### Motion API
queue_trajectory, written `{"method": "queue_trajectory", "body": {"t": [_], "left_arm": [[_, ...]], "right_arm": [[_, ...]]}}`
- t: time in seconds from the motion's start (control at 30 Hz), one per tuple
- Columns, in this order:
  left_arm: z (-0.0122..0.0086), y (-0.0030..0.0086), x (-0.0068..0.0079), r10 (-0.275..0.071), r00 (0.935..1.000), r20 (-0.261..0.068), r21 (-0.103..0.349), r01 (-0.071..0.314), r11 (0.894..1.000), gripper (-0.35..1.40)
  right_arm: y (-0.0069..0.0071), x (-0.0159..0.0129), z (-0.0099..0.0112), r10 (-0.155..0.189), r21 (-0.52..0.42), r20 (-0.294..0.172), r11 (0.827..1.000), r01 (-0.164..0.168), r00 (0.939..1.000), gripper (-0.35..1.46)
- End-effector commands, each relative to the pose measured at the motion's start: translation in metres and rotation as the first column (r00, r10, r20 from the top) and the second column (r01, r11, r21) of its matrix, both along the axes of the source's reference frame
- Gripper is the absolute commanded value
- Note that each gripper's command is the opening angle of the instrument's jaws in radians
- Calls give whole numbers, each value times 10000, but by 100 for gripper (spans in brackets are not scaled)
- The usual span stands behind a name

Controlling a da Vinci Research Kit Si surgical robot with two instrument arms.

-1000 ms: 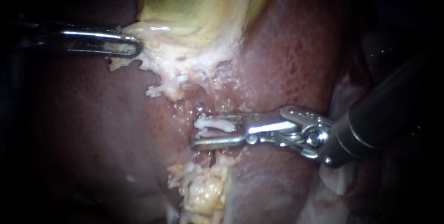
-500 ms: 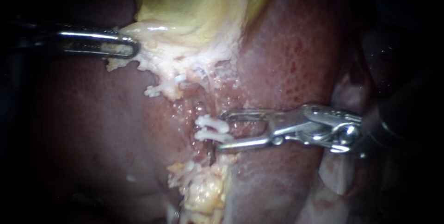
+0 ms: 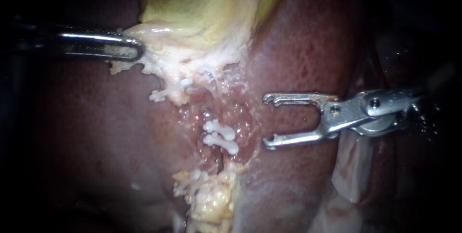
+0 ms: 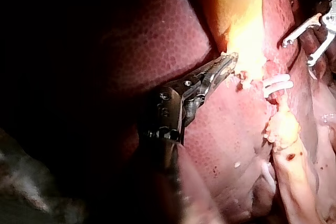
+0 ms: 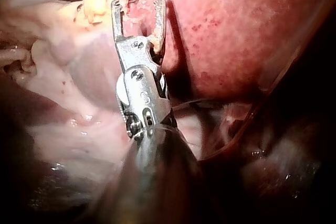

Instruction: Going back second clip right tube

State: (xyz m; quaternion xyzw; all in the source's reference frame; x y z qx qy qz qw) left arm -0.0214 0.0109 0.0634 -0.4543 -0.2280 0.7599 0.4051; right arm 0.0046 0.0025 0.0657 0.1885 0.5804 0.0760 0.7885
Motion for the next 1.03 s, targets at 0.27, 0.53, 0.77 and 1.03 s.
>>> {"method": "queue_trajectory", "body": {"t": [0.27,0.53,0.77,1.03], "left_arm": [[9,-3,-17,-68,10000,-57,-42,68,10000,-35],[33,-8,-41,126,9998,-131,-13,-126,9999,-35],[51,-14,-50,310,9993,-186,10,-310,9995,-35],[51,-14,-50,331,9992,-206,22,-330,9995,-35]], "right_arm": [[1,-5,-1,-69,-35,-11,10000,69,10000,50],[1,-6,-1,-76,-36,-15,10000,76,10000,50],[0,-6,-2,-99,-92,-33,9999,98,9999,50],[-1,-6,-3,-118,-147,-49,9998,118,9999,50]]}}
